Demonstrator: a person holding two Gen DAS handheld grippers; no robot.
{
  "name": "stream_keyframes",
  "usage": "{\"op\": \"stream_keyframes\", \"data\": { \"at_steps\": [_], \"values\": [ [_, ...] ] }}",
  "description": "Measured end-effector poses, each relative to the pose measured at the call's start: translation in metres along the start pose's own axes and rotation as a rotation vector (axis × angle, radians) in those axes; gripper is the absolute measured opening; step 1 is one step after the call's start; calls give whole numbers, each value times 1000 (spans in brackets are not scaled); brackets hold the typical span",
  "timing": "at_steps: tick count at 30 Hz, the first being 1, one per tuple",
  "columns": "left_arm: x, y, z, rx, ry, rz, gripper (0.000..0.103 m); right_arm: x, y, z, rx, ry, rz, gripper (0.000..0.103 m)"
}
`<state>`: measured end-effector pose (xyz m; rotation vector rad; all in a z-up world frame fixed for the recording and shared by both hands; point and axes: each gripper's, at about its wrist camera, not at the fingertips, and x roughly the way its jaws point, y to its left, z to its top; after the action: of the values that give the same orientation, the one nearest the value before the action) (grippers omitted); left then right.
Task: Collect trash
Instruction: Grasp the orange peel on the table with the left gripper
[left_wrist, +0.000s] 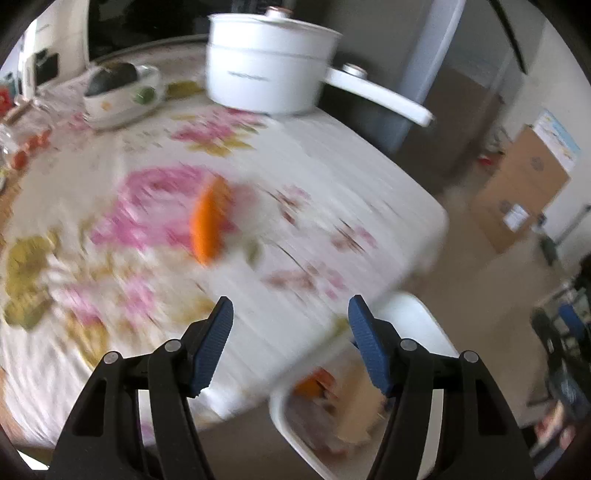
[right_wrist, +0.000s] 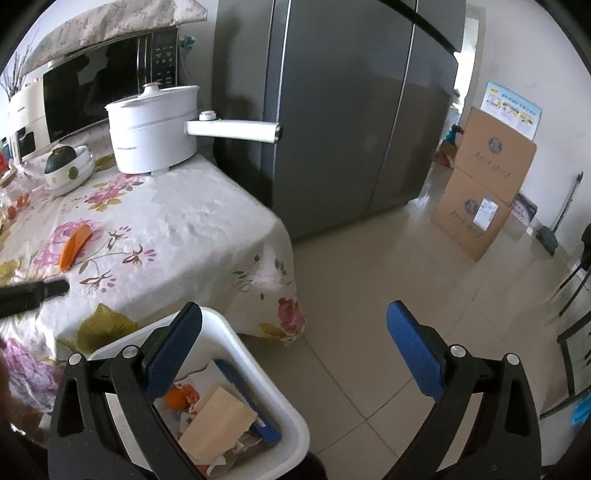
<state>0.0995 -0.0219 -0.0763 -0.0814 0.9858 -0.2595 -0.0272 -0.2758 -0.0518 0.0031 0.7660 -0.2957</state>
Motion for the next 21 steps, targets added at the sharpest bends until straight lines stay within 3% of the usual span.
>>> {"op": "stream_keyframes", "data": {
  "at_steps": [4, 8, 13, 18, 21],
  "values": [
    [13, 25, 32, -23, -26, 77, 64, 5, 8, 0, -19, 14, 7, 96],
    [30, 44, 50, -68, -29, 101, 64, 11, 16, 1, -40, 25, -1, 96],
    [56, 54, 58, -104, 14, 108, 64, 17, 26, 1, -64, 38, 2, 96],
    [76, 49, 56, -78, 41, 138, 64, 20, 35, 3, -76, 45, 15, 96],
    [80, 50, 55, -78, 41, 145, 59, 20, 38, 3, -83, 47, 24, 96]
  ]
}}
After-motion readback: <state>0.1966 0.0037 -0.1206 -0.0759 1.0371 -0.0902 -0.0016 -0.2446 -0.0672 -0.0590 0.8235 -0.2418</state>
